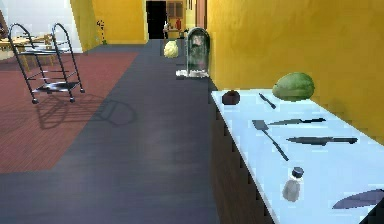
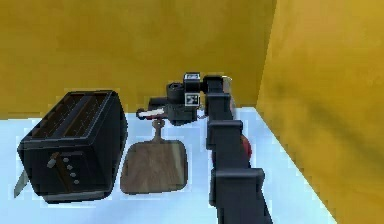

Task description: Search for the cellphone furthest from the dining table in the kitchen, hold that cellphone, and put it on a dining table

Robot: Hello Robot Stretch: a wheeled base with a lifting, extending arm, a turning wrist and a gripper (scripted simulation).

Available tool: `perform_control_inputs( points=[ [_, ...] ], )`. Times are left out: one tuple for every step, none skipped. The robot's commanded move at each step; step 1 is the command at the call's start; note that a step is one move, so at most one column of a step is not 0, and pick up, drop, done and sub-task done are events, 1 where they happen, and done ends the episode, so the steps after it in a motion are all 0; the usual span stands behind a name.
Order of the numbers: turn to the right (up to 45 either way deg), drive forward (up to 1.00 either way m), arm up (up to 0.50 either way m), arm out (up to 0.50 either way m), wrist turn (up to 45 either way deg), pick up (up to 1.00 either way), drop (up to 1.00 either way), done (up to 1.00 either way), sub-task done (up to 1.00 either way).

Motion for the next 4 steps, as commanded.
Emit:
perform_control_inputs(
  points=[
    [0.0,0.00,0.04,0.00,0.0,0.00,0.00,0.00,0.00],
    [0.0,0.00,0.00,0.00,-45.0,0.00,0.00,0.00,0.00],
    [0.0,0.00,0.00,0.00,-45.0,0.00,0.00,0.00,0.00],
    [0.0,0.00,0.00,0.00,-12.0,0.00,0.00,0.00,0.00]
  ],
)
